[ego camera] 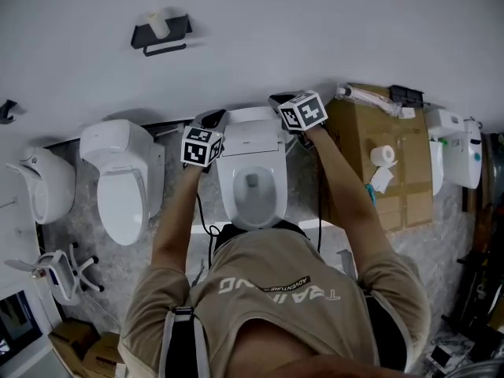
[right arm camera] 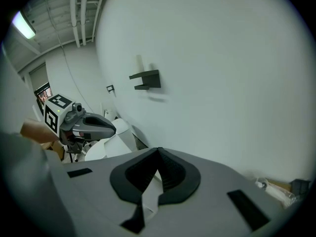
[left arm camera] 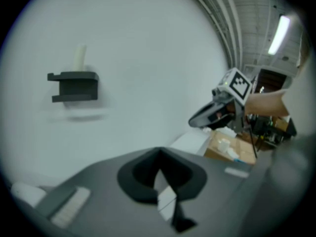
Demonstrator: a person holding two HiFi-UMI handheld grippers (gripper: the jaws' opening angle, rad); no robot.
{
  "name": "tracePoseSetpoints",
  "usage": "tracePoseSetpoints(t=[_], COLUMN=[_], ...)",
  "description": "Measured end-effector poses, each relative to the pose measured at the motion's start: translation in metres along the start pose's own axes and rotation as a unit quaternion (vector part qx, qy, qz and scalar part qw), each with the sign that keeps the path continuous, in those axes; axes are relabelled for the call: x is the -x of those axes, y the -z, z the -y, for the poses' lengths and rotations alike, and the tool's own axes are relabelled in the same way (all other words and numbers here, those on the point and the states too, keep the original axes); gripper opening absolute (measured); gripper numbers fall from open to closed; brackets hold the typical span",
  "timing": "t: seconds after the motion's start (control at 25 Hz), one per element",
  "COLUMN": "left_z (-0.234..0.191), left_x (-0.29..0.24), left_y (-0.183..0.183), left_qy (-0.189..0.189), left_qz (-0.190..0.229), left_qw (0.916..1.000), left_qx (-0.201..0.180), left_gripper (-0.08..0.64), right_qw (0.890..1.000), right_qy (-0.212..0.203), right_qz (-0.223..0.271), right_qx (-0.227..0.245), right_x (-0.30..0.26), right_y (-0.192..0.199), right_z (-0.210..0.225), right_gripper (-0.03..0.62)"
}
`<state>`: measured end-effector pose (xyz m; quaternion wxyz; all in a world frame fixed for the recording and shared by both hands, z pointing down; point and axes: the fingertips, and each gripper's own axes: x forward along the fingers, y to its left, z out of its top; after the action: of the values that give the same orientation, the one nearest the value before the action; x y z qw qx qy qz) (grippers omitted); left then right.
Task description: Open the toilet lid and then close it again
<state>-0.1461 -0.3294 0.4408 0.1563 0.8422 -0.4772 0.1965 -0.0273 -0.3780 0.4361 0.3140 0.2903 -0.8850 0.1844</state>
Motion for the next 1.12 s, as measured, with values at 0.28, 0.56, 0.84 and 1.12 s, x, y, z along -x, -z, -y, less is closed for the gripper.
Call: tracePoseSetpoints(t=[0.28,0.56,0.84,1.12], left_z=[0.029,0.060,0.088,0.110], left_x=[0.028,0.055,0.081,0.098], left_y=[0.022,0.051,0.086,0.114], left_qy=[0.010,0.016,0.027,0.031], left_qz=[-0.013,-0.021,-0.032,-0.051], left_qw=[0.9999,0.9996,0.9982,0.9950], left_qx=[-0.003,0.014,0.042,0.079], left_gripper=[0.003,0.003,0.003,0.003], right_qw=[1.000,0.999,0.999,0.997], right_qy=[-0.012,-0.031,-0.044,-0.058], right_qz=[-0.003,-0.014,-0.029,-0.044], right_qx=[0.006,0.015,0.009,-0.014], right_x=[0.015,0.033,0.046,0.058], right_y=[0.032,0.068,0.112,0.151], right_z=[-0.029,-0.060,-0.089,-0.107], right_gripper=[0.012,0.013,0.014,0.014])
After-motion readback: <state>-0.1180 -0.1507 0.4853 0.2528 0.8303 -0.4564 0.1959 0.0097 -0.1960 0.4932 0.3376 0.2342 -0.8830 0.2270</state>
